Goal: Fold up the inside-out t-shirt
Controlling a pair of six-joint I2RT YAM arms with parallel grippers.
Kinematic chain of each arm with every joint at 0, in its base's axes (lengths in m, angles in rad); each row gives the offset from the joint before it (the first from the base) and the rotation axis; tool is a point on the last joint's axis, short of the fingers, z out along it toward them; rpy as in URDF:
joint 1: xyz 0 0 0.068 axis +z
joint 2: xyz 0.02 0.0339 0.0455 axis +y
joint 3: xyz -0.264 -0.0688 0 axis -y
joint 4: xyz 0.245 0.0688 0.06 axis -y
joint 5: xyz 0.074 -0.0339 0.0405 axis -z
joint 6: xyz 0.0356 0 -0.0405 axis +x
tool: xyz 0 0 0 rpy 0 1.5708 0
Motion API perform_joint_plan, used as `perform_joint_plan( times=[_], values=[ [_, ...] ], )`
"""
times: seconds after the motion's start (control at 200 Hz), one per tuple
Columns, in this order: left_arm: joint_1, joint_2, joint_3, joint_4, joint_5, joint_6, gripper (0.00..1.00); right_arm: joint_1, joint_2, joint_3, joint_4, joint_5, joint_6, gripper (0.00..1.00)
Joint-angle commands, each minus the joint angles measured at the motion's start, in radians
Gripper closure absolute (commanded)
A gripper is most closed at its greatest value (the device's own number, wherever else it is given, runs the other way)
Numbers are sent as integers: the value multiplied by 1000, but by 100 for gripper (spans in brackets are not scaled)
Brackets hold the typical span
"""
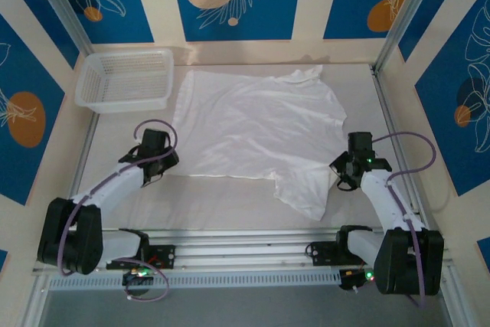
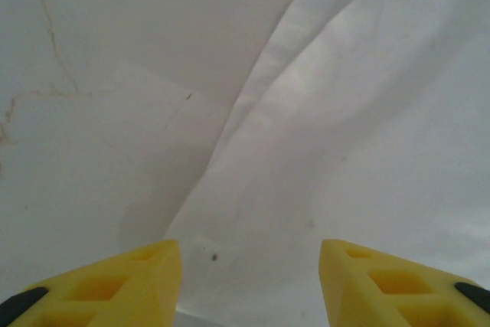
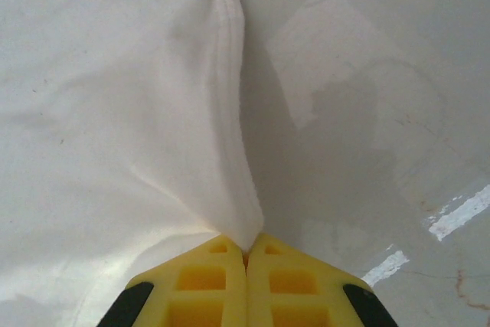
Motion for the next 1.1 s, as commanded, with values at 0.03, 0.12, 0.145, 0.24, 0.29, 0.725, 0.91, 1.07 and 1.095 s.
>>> perform_joint_plan(
  times=[0.03,0.12,0.145,0.24,0.29,0.725,0.91,1.07,1.095],
  values=[
    [31,51,10,-42,31,-59,52,-6,-16,24,-40,9,-33,100],
    [46,63,-12,-29,17,-89,54,-5,-19,22,-38,5,-41,100],
    [50,63,-19,-22,6,-96,54,-6,-20,22,-38,4,-44,100],
    [63,62,-51,6,-33,-117,54,-6,-25,11,-25,-6,-54,100],
    [73,66,-62,14,-34,-122,53,-6,-26,9,-25,-5,-55,100],
    [86,94,-104,164,108,-102,78,-6,-27,5,-28,1,-56,100],
    [86,33,-123,169,119,-100,90,-4,-30,9,-29,1,-54,100],
    [86,6,-114,126,127,-107,74,-4,-30,15,-29,-1,-61,100],
    [86,3,-113,115,124,-111,71,-4,-30,15,-29,0,-61,100]
  ],
)
